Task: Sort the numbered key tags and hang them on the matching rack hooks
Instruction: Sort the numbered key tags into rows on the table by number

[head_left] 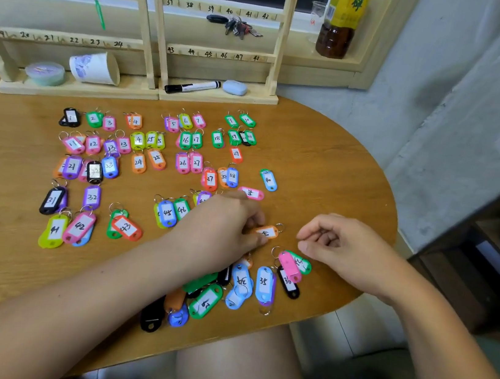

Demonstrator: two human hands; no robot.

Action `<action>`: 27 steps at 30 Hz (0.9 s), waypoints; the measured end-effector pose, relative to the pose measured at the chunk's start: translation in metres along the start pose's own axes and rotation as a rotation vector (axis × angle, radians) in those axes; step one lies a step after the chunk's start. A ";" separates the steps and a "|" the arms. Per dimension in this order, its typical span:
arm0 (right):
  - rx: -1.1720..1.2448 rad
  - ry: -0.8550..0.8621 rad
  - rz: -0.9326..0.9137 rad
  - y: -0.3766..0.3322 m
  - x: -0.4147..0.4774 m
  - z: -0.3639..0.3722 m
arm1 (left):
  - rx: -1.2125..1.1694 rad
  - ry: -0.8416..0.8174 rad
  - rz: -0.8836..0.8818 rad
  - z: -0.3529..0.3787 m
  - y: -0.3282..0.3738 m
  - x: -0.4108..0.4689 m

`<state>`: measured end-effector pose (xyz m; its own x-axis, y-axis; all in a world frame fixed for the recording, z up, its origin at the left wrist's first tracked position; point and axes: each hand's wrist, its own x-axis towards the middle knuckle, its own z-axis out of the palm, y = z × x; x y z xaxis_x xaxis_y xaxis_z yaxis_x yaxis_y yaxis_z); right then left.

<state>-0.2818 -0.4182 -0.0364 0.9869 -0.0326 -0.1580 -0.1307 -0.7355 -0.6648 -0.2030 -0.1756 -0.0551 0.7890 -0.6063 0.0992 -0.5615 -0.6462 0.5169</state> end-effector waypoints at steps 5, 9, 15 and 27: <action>-0.031 -0.044 -0.011 0.003 -0.004 0.001 | 0.027 -0.009 -0.024 0.001 0.004 0.008; -0.017 -0.030 -0.013 -0.001 0.001 0.000 | 0.017 0.009 -0.016 0.002 0.002 0.007; -0.114 -0.044 -0.020 -0.011 0.017 0.004 | -0.032 0.036 -0.006 -0.004 -0.005 -0.002; -0.078 0.221 -0.042 -0.034 0.062 0.032 | -0.326 0.124 0.086 -0.033 -0.034 -0.039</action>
<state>-0.2196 -0.3738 -0.0474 0.9891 -0.1424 0.0382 -0.0902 -0.7889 -0.6079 -0.2059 -0.1145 -0.0484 0.7775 -0.5786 0.2465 -0.5344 -0.4013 0.7439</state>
